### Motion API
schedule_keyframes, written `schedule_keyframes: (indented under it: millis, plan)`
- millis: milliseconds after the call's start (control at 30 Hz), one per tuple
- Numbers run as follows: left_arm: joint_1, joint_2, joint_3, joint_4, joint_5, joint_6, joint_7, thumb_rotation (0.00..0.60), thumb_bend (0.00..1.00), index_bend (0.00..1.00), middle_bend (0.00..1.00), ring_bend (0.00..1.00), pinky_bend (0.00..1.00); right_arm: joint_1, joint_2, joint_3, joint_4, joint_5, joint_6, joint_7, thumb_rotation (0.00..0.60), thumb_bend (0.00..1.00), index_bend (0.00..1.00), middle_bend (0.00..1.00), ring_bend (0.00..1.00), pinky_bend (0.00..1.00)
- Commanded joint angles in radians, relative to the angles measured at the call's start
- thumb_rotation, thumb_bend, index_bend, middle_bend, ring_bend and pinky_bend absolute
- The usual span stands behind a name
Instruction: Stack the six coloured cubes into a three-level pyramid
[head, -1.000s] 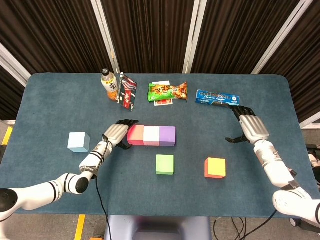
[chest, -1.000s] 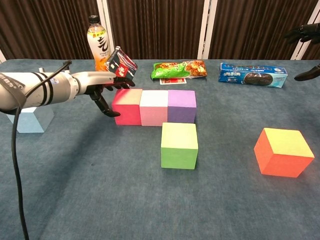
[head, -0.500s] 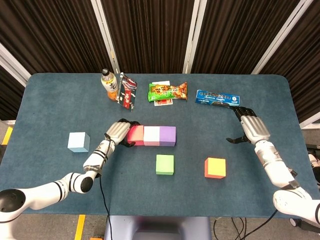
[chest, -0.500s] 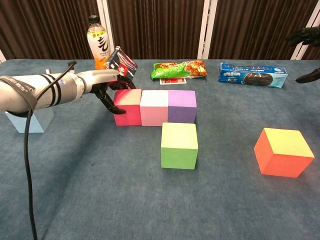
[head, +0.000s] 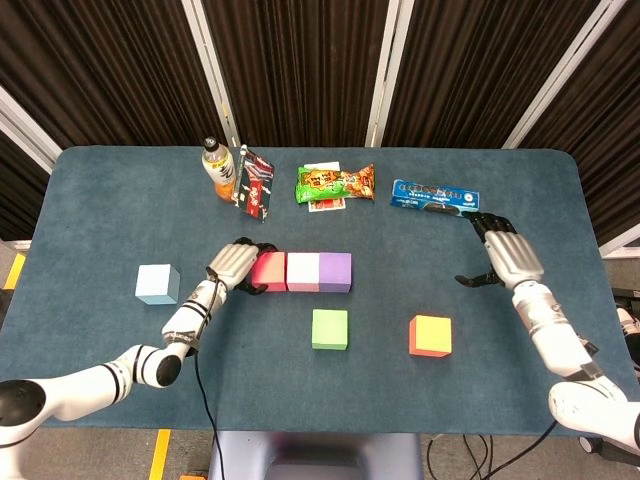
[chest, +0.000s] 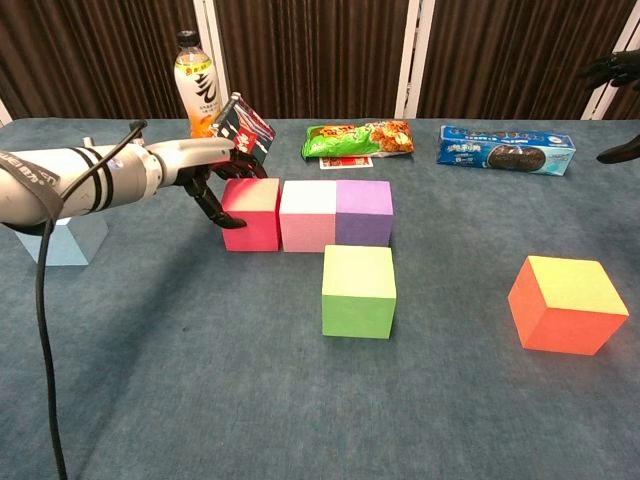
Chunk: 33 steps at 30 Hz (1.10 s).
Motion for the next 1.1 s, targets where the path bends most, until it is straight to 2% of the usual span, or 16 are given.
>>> schedule_keyframes:
  millis: [33, 1100]
  plan:
    - [0.001, 0.002, 0.0, -0.003, 0.003, -0.002, -0.003, 0.6, 0.32, 0.29, 0.35, 0.25, 0.14, -0.001, 0.0, 0.0, 0.0, 0.0, 0.0, -0.001, 0.6, 0.27, 0.08, 0.17, 0.03, 0.11]
    - [-0.017, -0.021, -0.012, 0.035, -0.005, -0.028, -0.001, 0.6, 0.32, 0.27, 0.33, 0.24, 0.14, -0.014, -0.002, 0.01, 0.009, 0.006, -0.009, -0.011, 0.6, 0.27, 0.08, 0.17, 0.03, 0.11]
